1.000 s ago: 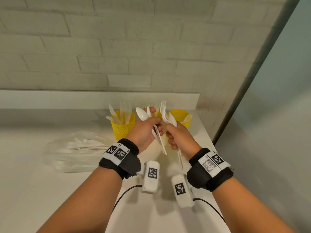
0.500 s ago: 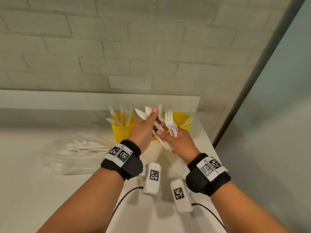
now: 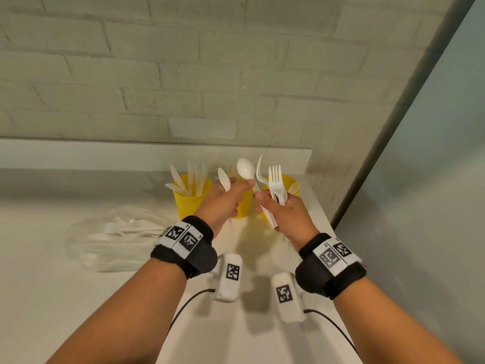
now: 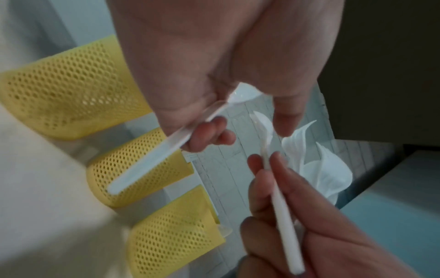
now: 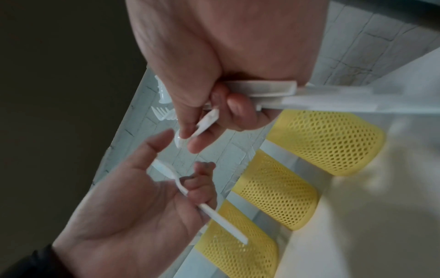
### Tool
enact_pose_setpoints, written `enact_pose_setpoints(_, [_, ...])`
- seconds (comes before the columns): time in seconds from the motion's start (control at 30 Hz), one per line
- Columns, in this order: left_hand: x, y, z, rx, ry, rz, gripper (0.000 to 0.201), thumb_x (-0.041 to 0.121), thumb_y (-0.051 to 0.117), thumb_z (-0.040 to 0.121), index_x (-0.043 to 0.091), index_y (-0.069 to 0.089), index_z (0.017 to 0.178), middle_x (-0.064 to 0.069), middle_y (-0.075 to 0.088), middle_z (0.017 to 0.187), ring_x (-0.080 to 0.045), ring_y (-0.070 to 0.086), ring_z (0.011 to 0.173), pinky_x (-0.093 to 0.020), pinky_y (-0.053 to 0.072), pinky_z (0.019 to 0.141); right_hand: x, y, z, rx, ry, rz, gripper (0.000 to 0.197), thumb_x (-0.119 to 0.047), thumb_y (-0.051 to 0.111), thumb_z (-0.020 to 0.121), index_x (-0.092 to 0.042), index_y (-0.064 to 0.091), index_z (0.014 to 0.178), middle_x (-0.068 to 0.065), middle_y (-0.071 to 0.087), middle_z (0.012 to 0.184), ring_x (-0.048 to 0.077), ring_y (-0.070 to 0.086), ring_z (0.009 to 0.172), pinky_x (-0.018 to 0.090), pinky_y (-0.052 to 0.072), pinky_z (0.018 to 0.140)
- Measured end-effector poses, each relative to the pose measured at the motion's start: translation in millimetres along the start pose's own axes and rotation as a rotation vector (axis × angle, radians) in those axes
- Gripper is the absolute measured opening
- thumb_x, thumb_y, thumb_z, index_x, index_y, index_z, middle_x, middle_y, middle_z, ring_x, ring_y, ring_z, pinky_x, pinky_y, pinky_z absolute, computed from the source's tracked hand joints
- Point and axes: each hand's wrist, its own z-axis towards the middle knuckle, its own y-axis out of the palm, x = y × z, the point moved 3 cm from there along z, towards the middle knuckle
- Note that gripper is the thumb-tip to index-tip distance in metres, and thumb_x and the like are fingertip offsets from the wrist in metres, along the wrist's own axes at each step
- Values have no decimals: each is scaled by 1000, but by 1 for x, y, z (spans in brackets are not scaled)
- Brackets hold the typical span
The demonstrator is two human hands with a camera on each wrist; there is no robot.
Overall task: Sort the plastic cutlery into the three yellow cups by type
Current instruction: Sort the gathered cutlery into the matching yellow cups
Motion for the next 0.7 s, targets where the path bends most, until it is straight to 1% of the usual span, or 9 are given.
enact_pose_setpoints(0.07, [1, 3, 0, -18, -40, -130, 30, 41, 57, 76, 15, 56, 92, -1, 45, 76, -13, 35, 60, -27, 32, 56, 0, 0, 0, 2, -4, -14, 23, -16, 62, 90, 2, 63, 103, 6, 60, 70, -3, 55, 42, 6, 37, 41])
enact_pose_setpoints(0.13, [0, 3, 1, 12, -89, -216, 22, 32, 47, 88, 13, 57, 92, -3, 49, 76, -14, 37, 62, -28, 33, 59, 1, -2, -1, 11, -20, -34, 16, -16, 62, 90, -3, 65, 98, 3, 62, 67, -4, 56, 42, 6, 38, 43])
enact_pose_setpoints(0.27, [-2, 4, 4, 94, -99, -258, 22, 19, 37, 101, 10, 57, 100, -8, 61, 75, -17, 53, 62, -27, 46, 58, 6, -5, 1, 43, -73, -109, 10, -18, 65, 88, -8, 67, 91, 0, 66, 67, -4, 59, 50, 7, 43, 52])
enact_pose_setpoints(0.33, [0, 9, 4, 125, -93, -279, 25, 19, 34, 103, 7, 56, 103, -9, 58, 72, -17, 53, 59, -24, 46, 53, 9, -3, 2, 48, -108, -173, 12, -19, 66, 87, -7, 67, 86, 0, 66, 68, 0, 59, 56, 10, 45, 59])
enact_pose_setpoints(0.4, [1, 15, 5, 128, -99, -315, 30, 22, 34, 102, 6, 59, 101, -8, 54, 72, -15, 47, 56, -24, 37, 49, 10, 1, 1, 52, -148, -243, 15, -21, 66, 87, -8, 67, 80, 0, 65, 68, 5, 57, 61, 14, 44, 62])
enact_pose_setpoints(0.47, [3, 21, 4, 102, -128, -402, 31, 25, 32, 98, 7, 58, 99, -9, 54, 74, -16, 44, 56, -27, 32, 51, 9, 4, 1, 62, -174, -267, 20, -25, 66, 87, -5, 67, 82, 7, 68, 73, 10, 57, 66, 19, 43, 64])
enact_pose_setpoints(0.57, [6, 24, 1, 94, -128, -475, 31, 26, 31, 93, 9, 55, 102, -5, 54, 74, -15, 44, 58, -28, 32, 57, 7, 4, 5, 116, -210, -302, 22, -25, 66, 87, -4, 67, 90, 15, 68, 82, 14, 56, 69, 22, 42, 63])
enact_pose_setpoints(0.63, [12, 27, -2, 69, -100, -464, 25, 23, 33, 95, 11, 55, 97, -2, 53, 70, -14, 48, 61, -27, 36, 59, 7, 3, 6, 149, -231, -341, 18, -23, 64, 88, -5, 67, 91, 16, 68, 83, 17, 56, 69, 24, 43, 63])
enact_pose_setpoints(0.7, [13, 30, 0, 34, -62, -420, 24, 23, 34, 97, 10, 54, 95, -5, 58, 77, -16, 56, 71, -29, 42, 67, 9, 3, 7, 142, -246, -385, 17, -24, 62, 89, -9, 69, 91, 11, 70, 83, 22, 62, 74, 32, 48, 69])
